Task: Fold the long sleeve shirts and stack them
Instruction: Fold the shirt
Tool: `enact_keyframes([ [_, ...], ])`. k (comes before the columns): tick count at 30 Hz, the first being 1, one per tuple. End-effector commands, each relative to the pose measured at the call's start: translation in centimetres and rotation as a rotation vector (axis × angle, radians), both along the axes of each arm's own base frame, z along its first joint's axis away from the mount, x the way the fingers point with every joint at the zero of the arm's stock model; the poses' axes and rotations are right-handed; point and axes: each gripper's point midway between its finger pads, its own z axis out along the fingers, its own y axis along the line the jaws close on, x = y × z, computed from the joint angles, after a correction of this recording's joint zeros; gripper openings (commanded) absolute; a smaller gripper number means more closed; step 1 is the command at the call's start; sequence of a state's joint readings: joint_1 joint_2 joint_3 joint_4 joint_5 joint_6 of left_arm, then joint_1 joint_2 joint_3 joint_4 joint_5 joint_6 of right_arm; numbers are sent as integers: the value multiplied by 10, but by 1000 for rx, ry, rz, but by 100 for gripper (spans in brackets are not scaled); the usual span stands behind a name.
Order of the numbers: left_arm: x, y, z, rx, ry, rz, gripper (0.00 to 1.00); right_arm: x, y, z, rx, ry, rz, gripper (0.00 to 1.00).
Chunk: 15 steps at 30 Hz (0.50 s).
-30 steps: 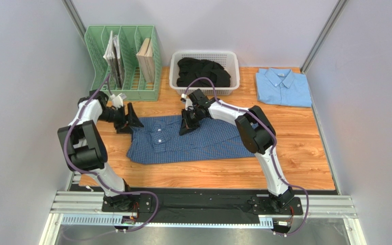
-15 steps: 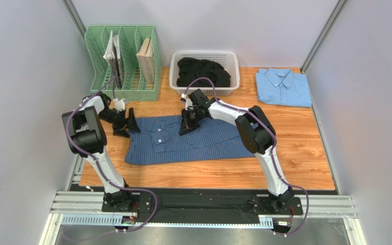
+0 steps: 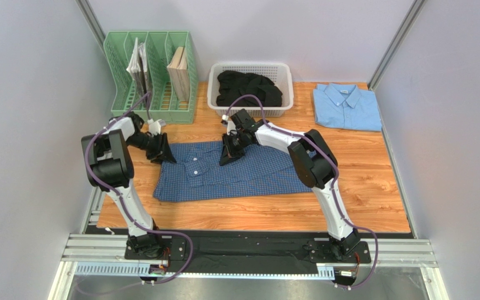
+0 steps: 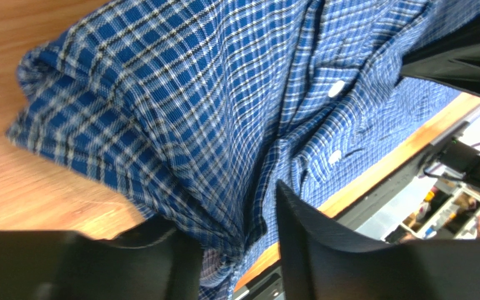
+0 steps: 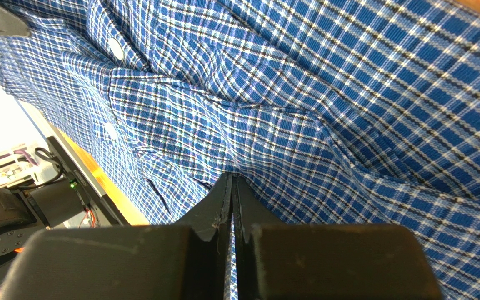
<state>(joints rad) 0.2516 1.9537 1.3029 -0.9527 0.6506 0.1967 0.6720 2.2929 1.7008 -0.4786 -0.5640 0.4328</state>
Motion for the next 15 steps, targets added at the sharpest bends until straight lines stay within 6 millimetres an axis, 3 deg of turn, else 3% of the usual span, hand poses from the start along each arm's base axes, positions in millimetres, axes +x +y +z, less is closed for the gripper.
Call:
enact_keyframes([
  [1, 0, -18, 27, -101, -62, -5, 35, -6, -11, -25, -97, 20, -15, 3],
  [2, -2, -21, 36, -118, -71, -4, 30, -6, -11, -26, -97, 21, -16, 3],
  [3, -2, -26, 42, -145, -77, -1, 15, -7, -11, -26, -97, 23, -15, 3],
  [5, -4, -29, 53, -163, -78, 14, 0, -6, -10, -26, -96, 23, -16, 4],
  [15, -19, -74, 112, -309, -117, -34, 0, -5, -11, -28, -105, 17, -21, 3],
])
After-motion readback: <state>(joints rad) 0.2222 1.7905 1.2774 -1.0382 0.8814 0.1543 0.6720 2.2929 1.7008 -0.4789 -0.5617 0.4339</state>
